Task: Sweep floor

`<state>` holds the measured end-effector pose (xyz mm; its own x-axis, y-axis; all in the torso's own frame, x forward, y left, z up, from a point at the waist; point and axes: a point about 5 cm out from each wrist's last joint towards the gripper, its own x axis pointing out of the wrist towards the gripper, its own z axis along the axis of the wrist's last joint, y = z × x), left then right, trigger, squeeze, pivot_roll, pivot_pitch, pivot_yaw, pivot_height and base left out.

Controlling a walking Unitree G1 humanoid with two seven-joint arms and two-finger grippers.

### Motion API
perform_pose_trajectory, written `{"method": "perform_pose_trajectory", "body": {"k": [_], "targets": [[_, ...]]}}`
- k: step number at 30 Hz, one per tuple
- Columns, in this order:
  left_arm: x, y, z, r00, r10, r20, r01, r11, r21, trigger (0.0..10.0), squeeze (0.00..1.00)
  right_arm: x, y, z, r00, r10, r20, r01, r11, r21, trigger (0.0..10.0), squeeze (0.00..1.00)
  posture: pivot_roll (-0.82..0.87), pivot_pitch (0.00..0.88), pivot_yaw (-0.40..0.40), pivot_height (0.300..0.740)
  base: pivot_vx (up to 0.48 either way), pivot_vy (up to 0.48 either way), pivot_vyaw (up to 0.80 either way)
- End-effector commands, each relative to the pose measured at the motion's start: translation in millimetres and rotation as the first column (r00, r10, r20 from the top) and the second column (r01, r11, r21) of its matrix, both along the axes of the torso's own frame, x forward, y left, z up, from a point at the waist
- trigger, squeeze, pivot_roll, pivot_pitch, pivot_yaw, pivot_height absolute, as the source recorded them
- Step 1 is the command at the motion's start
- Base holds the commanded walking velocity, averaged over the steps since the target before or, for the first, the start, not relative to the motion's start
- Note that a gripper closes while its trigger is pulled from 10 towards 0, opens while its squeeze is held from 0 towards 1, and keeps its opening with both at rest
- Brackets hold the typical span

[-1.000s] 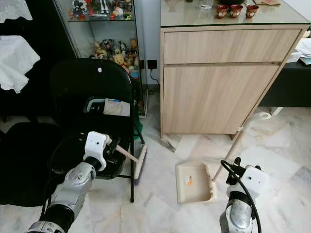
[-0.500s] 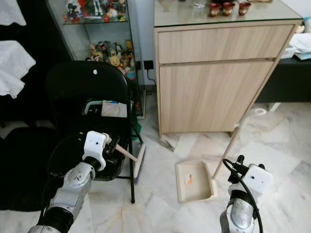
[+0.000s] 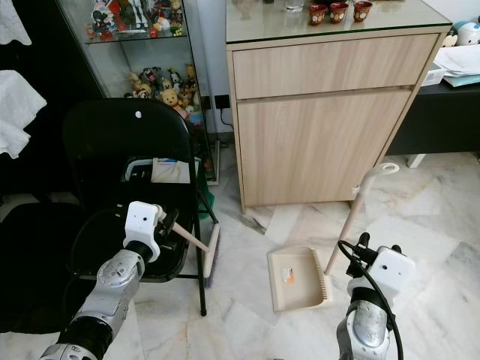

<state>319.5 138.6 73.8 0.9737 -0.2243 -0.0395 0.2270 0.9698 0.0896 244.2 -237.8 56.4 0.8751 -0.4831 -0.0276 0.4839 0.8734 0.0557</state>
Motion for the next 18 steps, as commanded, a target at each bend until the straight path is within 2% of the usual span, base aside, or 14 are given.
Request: {"method": "perform_pose_trajectory", "body": {"k": [1,11,18], "targets": [[3.1,16.4,5.6,0.998,0.058,0.034,-0.059,0.998,0.036,10.0,0.0,0.5,0.9,2.9,1.0,0.014,0.002,-0.014,1.0,-0.002,10.0,0.0,-0.11,0.083,0.082,0.74,0.0,0.0,0.0],[2.5,15.1,5.5,0.998,0.055,0.04,-0.056,0.998,0.033,10.0,0.0,-3.1,-2.0,1.4,1.0,0.011,-0.009,-0.011,1.0,-0.004,10.0,0.0,-0.11,0.084,0.079,0.74,0.0,0.0,0.0],[1.9,16.0,5.7,0.997,0.058,0.045,-0.06,0.998,0.037,10.0,0.0,-6.0,-2.0,-0.3,1.0,0.01,-0.02,-0.01,1.0,0.0,10.0,0.0,-0.11,0.09,0.08,0.74,0.0,-0.336,0.0]]}}
